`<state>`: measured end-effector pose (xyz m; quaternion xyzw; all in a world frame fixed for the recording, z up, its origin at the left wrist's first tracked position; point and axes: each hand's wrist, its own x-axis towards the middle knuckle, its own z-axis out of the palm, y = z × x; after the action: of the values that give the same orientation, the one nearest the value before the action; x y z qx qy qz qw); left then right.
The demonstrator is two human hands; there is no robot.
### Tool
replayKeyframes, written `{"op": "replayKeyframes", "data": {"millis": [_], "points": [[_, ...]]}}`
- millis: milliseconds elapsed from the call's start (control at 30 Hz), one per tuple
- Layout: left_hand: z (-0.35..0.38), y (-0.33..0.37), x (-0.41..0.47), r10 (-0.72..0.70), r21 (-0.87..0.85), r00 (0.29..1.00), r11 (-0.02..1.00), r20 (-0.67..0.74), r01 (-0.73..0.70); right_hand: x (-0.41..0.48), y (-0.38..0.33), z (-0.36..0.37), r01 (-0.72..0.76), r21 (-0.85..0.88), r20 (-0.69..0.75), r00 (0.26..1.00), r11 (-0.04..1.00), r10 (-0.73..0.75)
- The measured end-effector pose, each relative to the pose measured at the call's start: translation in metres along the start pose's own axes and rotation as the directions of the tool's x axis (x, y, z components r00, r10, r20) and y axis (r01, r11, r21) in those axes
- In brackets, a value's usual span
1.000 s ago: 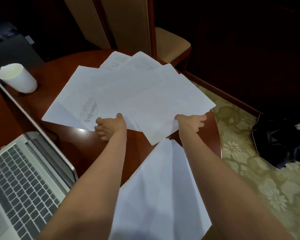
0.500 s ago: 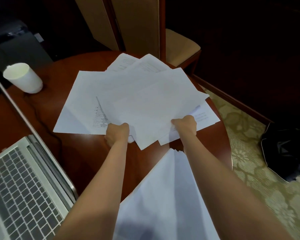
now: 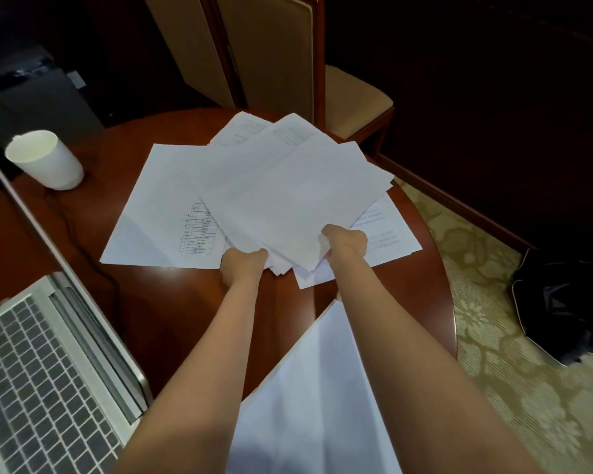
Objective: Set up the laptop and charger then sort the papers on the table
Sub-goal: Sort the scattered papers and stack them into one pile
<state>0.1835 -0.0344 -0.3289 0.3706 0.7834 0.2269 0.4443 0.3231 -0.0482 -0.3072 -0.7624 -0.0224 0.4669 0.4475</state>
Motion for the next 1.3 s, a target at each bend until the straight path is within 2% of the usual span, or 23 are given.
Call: {"op": "replayKeyframes", "data": {"millis": [100, 167, 233, 333, 400, 467, 567, 667, 733, 800, 867, 900, 967, 1067, 1133, 1200, 1233, 1300], "points": [[0.001, 0.001, -0.002, -0.005, 0.129, 0.998, 0.992, 0.055, -0.002, -0.005, 0.005, 0.002, -0.053, 0.022, 0.117, 0.992, 0.998, 0.050], [0.001, 0.001, -0.006, -0.016, 0.206, 0.991, 0.978, 0.131, -0.011, -0.004, 0.010, 0.002, -0.008, -0.033, 0.122, 0.992, 0.999, 0.012], [-0.001, -0.001, -0.010, -0.019, 0.147, 0.973, 0.989, 0.230, -0.016, -0.004, 0.012, 0.001, 0.088, -0.113, 0.101, 0.992, 0.990, -0.076], [-0.007, -0.001, -0.012, 0.000, -0.100, 0.961, 0.995, 0.275, 0.028, -0.003, 0.013, -0.007, 0.222, -0.158, 0.052, 0.975, 0.962, -0.216], [-0.009, 0.003, -0.011, 0.000, -0.263, 0.986, 0.964, 0.165, 0.044, -0.004, 0.009, -0.017, 0.263, -0.154, 0.015, 0.964, 0.952, -0.264], [-0.012, 0.007, -0.010, -0.017, -0.303, 1.000, 0.953, 0.011, 0.019, 0.000, 0.004, -0.031, 0.258, -0.153, -0.014, 0.965, 0.954, -0.264], [-0.018, 0.012, -0.011, 0.051, -0.169, 0.982, 0.982, -0.182, -0.083, 0.003, -0.002, -0.059, 0.251, -0.170, -0.010, 0.967, 0.953, -0.256], [-0.020, 0.022, -0.015, 0.121, -0.104, 0.960, 0.983, -0.252, -0.151, 0.001, -0.001, -0.089, 0.247, -0.181, 0.019, 0.969, 0.952, -0.248], [-0.020, 0.028, -0.017, 0.077, -0.197, 0.974, 0.973, -0.214, -0.120, -0.002, 0.003, -0.107, 0.239, -0.151, 0.027, 0.971, 0.959, -0.237], [-0.020, 0.029, -0.019, 0.021, -0.396, 0.999, 0.918, -0.045, -0.037, -0.004, 0.006, -0.117, 0.234, -0.089, 0.018, 0.972, 0.968, -0.233], [-0.017, 0.025, -0.028, 0.100, -0.486, 0.976, 0.874, 0.192, 0.006, -0.003, 0.010, -0.121, 0.226, -0.025, 0.044, 0.973, 0.974, -0.225], [-0.014, 0.023, -0.033, 0.159, -0.479, 0.958, 0.877, 0.239, -0.025, -0.002, 0.012, -0.122, 0.219, -0.007, 0.074, 0.973, 0.976, -0.218], [-0.010, 0.023, -0.039, 0.199, -0.447, 0.960, 0.890, 0.198, -0.093, -0.001, 0.014, -0.124, 0.213, -0.070, 0.142, 0.969, 0.975, -0.202], [-0.009, 0.024, -0.035, 0.090, -0.340, 0.983, 0.940, 0.160, -0.031, 0.001, 0.015, -0.127, 0.216, -0.203, 0.206, 0.963, 0.955, -0.174], [-0.012, 0.021, -0.033, 0.075, -0.312, 0.963, 0.950, 0.257, 0.009, 0.003, 0.018, -0.130, 0.236, -0.297, 0.168, 0.967, 0.925, -0.193], [-0.015, 0.018, -0.034, 0.046, -0.370, 0.931, 0.924, 0.362, 0.099, 0.007, 0.021, -0.128, 0.253, -0.352, 0.103, 0.968, 0.901, -0.231], [-0.016, 0.017, -0.035, 0.027, -0.398, 0.930, 0.908, 0.367, 0.131, 0.009, 0.023, -0.127, 0.265, -0.369, 0.053, 0.963, 0.891, -0.264], [-0.019, 0.016, -0.030, -0.007, -0.354, 0.964, 0.929, 0.265, 0.104, 0.011, 0.026, -0.123, 0.272, -0.395, -0.060, 0.946, 0.877, -0.320]]}}
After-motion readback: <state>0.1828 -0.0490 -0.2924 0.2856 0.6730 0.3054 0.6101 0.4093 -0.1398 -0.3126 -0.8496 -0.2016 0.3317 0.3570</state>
